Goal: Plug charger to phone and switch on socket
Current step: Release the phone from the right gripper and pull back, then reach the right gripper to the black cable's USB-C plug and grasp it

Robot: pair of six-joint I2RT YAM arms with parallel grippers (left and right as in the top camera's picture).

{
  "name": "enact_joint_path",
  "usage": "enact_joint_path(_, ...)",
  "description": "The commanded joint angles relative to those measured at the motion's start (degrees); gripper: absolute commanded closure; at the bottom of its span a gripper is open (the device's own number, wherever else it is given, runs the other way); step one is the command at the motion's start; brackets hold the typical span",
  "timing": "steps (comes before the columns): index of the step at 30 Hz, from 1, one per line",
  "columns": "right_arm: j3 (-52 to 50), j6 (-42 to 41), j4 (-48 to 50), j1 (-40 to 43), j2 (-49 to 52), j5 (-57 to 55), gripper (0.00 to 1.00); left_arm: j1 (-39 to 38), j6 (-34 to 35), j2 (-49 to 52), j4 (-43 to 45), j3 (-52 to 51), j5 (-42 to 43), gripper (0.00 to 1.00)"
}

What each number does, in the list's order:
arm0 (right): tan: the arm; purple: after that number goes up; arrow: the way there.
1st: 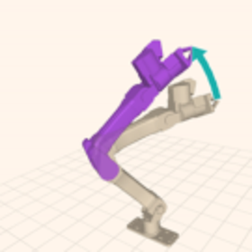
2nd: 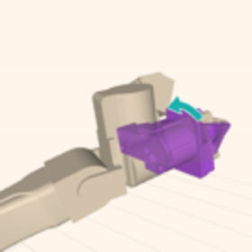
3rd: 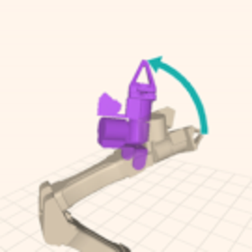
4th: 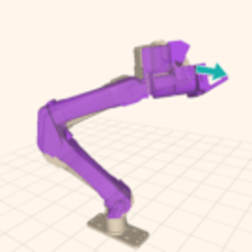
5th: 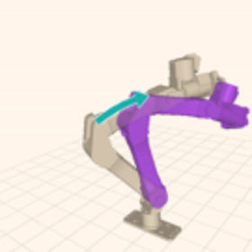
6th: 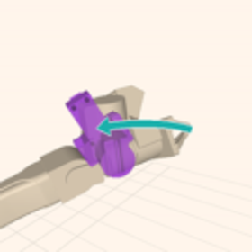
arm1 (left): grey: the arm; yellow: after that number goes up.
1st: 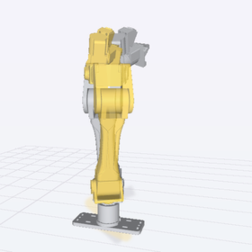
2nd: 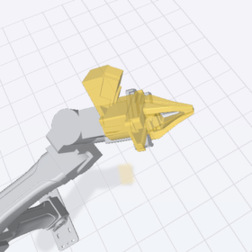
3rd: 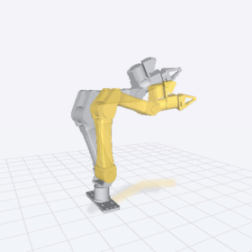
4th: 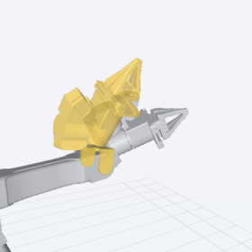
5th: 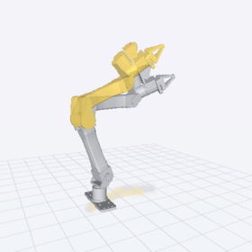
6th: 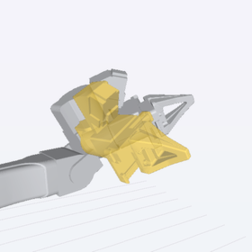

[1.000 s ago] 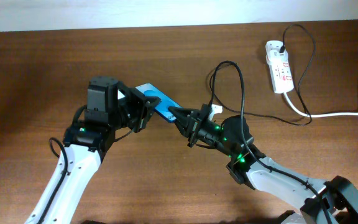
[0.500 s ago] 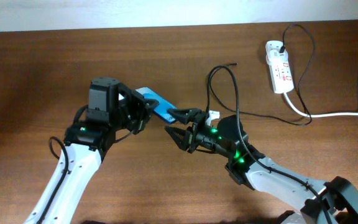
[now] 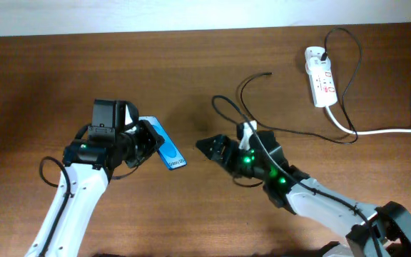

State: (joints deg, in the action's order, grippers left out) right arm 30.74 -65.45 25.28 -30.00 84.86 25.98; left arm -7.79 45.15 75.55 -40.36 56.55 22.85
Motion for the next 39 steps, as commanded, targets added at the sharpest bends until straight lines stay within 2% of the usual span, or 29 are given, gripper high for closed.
enact_joint_path(1, 1.6, 9.84, -4.02, 5.38, -1.25, 0.98, 0.02, 0.13, -3.69, -0.5, -1.49, 0.79, 0.28, 1.0)
enact_joint_path(3, 7.65, 14.97, -17.11, 8.33, -1.64, 0.63, 0.02, 0.13, -3.69, -0.5, -2.36, 0.79, 2.34, 1.0)
enact_joint_path(4, 12.76, 18.78, -27.26, 9.49, -1.62, -1.75, 0.02, 0.13, -3.72, -0.5, -2.36, 0.79, 3.3, 1.0)
enact_joint_path(6, 24.72, 24.72, -45.7, 10.32, -1.55, -12.46, 0.02, 0.13, -4.07, -0.5, -2.45, 0.79, 3.48, 1.0)
enact_joint_path(8, 35.6, 26.08, -57.4, 10.32, -1.46, -24.0, 0.02, 0.13, -4.76, -0.5, -2.45, 0.79, 4.81, 1.0)
enact_joint_path(9, 39.5, 26.08, -59.8, 10.34, -1.46, -27.5, 0.02, 0.13, -4.74, -0.5, -2.45, 0.79, 5.42, 1.0)
enact_joint_path(11, 42.75, 26.08, -58.84, 11.06, -1.46, -28.63, 0.02, 0.13, -4.74, -0.5, -2.45, 0.79, 6.29, 1.0)
enact_joint_path(17, 42.91, 26.03, -52.02, 12.72, 2.49, -32.22, 0.02, 0.13, -4.74, -0.5, -2.45, 0.79, 6.29, 1.0)
enact_joint_path(21, 49.29, 22.99, -53.81, 17.4, 14.38, -26.75, 0.01, 0.13, -4.76, -0.5, -2.45, 0.79, 6.29, 1.0)
enact_joint_path(23, 57.55, 22.93, -56.68, 19.23, 22.95, -24.52, 0.11, 0.13, -4.74, -0.5, -2.45, 0.79, 6.27, 1.0)
enact_joint_path(24, 60.85, 22.34, -57.44, 19.5, 26.14, -24.46, 0.12, 0.13, -4.74, -0.5, -2.43, 0.79, 6.01, 1.0)
enact_joint_path(27, 69.77, 14.99, -58.9, 19.63, 36.17, -23.76, 0.14, 0.13, -4.74, -0.5, -2.43, 0.79, 4.63, 1.0)
enact_joint_path(29, 71.21, 8.28, -57.2, 19.69, 41.0, -23.63, 0.23, 0.13, -4.74, -0.5, -2.45, 0.79, 4.33, 1.0)
enact_joint_path(31, 71.19, 3.08, -55.8, 20.26, 43.67, -23.54, 0.26, 0.13, -4.76, -0.5, -2.62, 0.79, 4.33, 1.0)
enact_joint_path(39, 71.19, -2.03, -49.44, 21.81, 49.66, -24.48, 0.27, 0.13, -4.76, -0.5, -2.62, 0.79, 4.33, 1.0)
